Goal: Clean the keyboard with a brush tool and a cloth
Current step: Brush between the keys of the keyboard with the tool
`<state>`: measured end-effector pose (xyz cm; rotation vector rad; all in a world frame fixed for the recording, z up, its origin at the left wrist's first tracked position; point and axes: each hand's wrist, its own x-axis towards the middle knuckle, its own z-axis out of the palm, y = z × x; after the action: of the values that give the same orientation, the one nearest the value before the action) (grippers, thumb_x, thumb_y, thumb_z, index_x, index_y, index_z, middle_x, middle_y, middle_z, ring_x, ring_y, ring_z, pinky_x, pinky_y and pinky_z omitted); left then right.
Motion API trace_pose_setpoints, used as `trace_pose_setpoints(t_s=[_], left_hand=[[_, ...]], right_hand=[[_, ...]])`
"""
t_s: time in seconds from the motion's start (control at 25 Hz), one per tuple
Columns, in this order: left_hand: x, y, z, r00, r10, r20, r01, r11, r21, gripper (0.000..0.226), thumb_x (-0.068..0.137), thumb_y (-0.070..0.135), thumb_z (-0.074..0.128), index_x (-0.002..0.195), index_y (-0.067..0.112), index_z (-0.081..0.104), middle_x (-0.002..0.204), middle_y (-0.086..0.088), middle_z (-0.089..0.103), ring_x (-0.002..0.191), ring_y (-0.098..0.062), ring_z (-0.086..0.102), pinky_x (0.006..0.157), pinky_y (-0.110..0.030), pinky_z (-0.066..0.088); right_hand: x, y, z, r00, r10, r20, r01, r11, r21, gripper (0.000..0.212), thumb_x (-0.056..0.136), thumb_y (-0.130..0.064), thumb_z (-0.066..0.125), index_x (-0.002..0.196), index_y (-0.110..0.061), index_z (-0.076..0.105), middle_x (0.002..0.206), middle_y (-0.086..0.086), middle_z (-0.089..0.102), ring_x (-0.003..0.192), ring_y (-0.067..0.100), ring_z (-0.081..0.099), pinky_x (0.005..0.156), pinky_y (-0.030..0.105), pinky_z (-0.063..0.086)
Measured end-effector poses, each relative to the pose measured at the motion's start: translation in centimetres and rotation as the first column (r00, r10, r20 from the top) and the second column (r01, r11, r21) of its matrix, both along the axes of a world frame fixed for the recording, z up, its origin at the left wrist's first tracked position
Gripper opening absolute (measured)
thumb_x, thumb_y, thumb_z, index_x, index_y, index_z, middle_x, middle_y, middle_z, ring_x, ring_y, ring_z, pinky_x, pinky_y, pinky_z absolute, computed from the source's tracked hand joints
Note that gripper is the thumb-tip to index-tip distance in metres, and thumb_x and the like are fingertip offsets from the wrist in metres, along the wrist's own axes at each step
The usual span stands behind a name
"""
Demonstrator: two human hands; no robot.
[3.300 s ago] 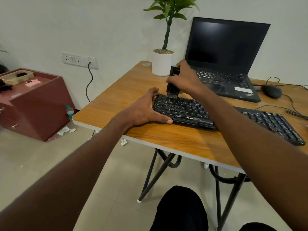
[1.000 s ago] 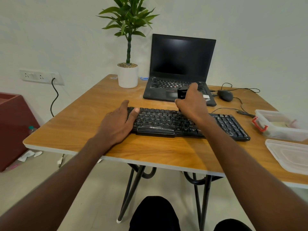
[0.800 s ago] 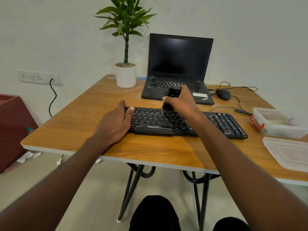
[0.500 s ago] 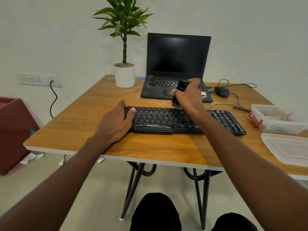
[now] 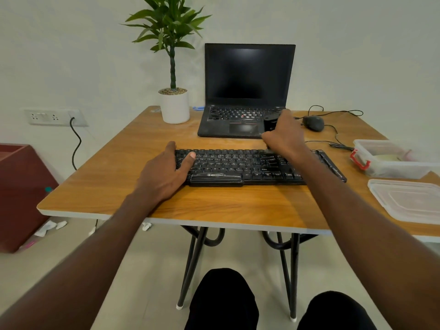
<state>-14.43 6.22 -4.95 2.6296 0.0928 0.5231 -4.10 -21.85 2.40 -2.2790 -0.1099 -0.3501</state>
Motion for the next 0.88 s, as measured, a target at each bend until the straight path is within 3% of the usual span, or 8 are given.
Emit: trace_pose_setpoints(t_s=[0.16,0.28,0.36,0.48,0.64,0.72,0.8,0.88], left_hand=[[-0.1,0.1,0.1,1.0,-0.002,0.003,0.002,1.0,-0.004,0.08,0.103,0.076,0.026,0.155,0.015,0.033,0.128,-0.014,0.069,0.102,-0.029,0.066,0.087,-0.043,0.052],[0.1,0.2,-0.1,1.0,-0.007,-0.01,0.007,1.0,0.003,0.082,0.102,0.076,0.025,0.157,0.016,0.032,0.132,-0.014,0.068,0.104,-0.029,0.066,0.091,-0.044,0.053],[0.0,0.0,0.0,1.0,-0.013,-0.016,0.013,1.0,-0.01,0.08,0.101,0.075,0.025,0.154,0.016,0.035,0.127,-0.013,0.069,0.096,-0.025,0.064,0.089,-0.043,0.054],[-0.1,0.0,0.1,1.0,-0.012,-0.011,0.012,1.0,-0.017,0.078,0.104,0.074,0.026,0.155,0.016,0.035,0.127,-0.014,0.069,0.096,-0.025,0.063,0.089,-0.044,0.054],[-0.1,0.0,0.1,1.0,-0.004,-0.022,0.003,1.0,-0.019,0.08,0.102,0.076,0.024,0.153,0.016,0.036,0.124,-0.013,0.07,0.094,-0.024,0.063,0.085,-0.043,0.053],[-0.2,-0.2,0.2,1.0,-0.007,-0.026,0.006,1.0,-0.021,0.078,0.101,0.075,0.024,0.15,0.015,0.038,0.12,-0.012,0.07,0.092,-0.024,0.063,0.081,-0.04,0.05],[-0.2,-0.2,0.3,1.0,-0.009,-0.023,0.009,1.0,-0.014,0.076,0.102,0.074,0.025,0.148,0.015,0.039,0.12,-0.012,0.07,0.091,-0.023,0.063,0.08,-0.039,0.049],[-0.2,-0.2,0.2,1.0,-0.014,-0.013,0.013,1.0,-0.015,0.077,0.103,0.074,0.025,0.15,0.014,0.039,0.119,-0.012,0.07,0.091,-0.024,0.063,0.08,-0.04,0.05]], right_hand=[[-0.3,-1.5,-0.6,0.998,0.023,-0.063,-0.011,0.981,0.193,0.066,0.083,-0.012,0.083,0.135,-0.01,0.042,0.113,0.005,0.06,0.091,0.014,0.064,0.06,0.022,0.056],[-0.1,-2.2,-1.4,1.0,0.013,-0.008,-0.012,0.986,0.167,0.059,0.089,-0.005,0.077,0.134,-0.007,0.039,0.094,-0.005,0.054,0.081,0.011,0.059,0.055,0.018,0.049],[-0.3,-2.6,-1.3,0.997,0.07,-0.046,-0.059,0.978,0.202,0.054,0.091,-0.007,0.076,0.134,-0.009,0.043,0.102,-0.003,0.057,0.086,0.01,0.059,0.055,0.016,0.05],[-0.8,-2.5,-1.1,0.995,0.099,-0.016,-0.096,0.986,0.135,0.06,0.086,-0.009,0.08,0.136,-0.013,0.047,0.125,0.003,0.059,0.109,0.016,0.061,0.075,0.02,0.051],[-1.6,-2.9,-1.0,0.997,0.034,0.066,-0.049,0.971,0.233,0.069,0.081,-0.006,0.086,0.135,-0.011,0.043,0.129,0.007,0.057,0.109,0.015,0.057,0.055,0.008,0.05],[-2.1,-3.1,-1.0,0.997,0.0,0.083,-0.018,0.976,0.215,0.068,0.08,-0.014,0.088,0.137,-0.009,0.051,0.13,0.009,0.063,0.11,0.018,0.062,0.064,0.008,0.053],[-2.2,-3.3,-1.1,0.984,-0.069,0.166,0.042,0.986,0.16,0.064,0.079,-0.022,0.089,0.135,-0.009,0.06,0.128,0.008,0.069,0.115,0.02,0.067,0.085,0.022,0.058],[-2.2,-3.4,-1.0,0.981,-0.083,0.177,0.046,0.978,0.204,0.061,0.078,-0.025,0.09,0.132,-0.011,0.064,0.124,0.005,0.072,0.112,0.018,0.069,0.087,0.025,0.057]])
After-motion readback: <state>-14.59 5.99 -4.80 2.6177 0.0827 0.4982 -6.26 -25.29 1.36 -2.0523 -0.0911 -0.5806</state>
